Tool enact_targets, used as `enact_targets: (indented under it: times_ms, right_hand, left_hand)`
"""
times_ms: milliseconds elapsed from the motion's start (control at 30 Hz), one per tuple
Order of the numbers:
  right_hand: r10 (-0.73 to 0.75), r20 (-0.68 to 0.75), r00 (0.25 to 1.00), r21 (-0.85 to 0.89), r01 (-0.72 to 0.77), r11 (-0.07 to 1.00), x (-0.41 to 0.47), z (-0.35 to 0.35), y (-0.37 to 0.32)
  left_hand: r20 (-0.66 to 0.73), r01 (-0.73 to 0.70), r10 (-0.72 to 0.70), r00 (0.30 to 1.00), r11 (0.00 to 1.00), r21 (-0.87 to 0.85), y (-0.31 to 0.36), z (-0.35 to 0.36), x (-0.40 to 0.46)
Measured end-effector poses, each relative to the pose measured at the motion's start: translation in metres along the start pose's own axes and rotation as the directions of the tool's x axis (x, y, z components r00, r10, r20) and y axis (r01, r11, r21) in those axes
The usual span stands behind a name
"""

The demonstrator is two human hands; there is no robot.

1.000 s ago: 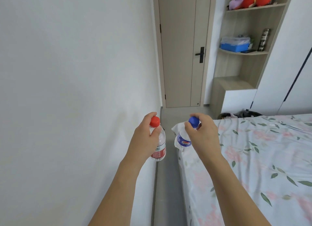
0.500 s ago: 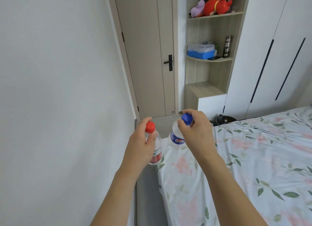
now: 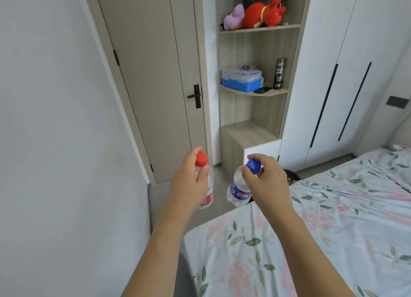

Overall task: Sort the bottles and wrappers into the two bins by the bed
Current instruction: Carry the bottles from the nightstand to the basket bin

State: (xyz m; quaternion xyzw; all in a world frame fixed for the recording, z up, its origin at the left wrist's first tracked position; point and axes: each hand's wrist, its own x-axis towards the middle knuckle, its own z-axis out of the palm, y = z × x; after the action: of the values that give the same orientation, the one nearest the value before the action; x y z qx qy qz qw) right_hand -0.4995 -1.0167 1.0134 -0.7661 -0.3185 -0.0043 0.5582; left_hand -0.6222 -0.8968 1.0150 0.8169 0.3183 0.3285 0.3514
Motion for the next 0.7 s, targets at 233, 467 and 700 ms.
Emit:
enact_targets:
  times_ms: [233, 467, 700]
  right_hand:
    - [0.014, -0.064, 0.998, -0.024, -0.016, 1.000, 0.080, 0.023, 0.020]
    - [-0.016, -0.086, 0.996, -0.075, 0.009, 0.997, 0.136, 0.062, 0.043]
    - [0.008, -0.158, 0.987, -0.078, -0.021, 0.997, 0.250, 0.150, 0.045]
  left_hand:
    - [0.030, -0.030, 0.031, 0.999, 0.999, -0.026, -0.019, 0.018, 0.094]
    - [0.103, -0.064, 0.065, 0.993, 0.998, -0.016, -0.046, 0.050, 0.156]
    - [0.116, -0.096, 0.104, 0.988, 0.993, -0.072, -0.097, 0.048, 0.301]
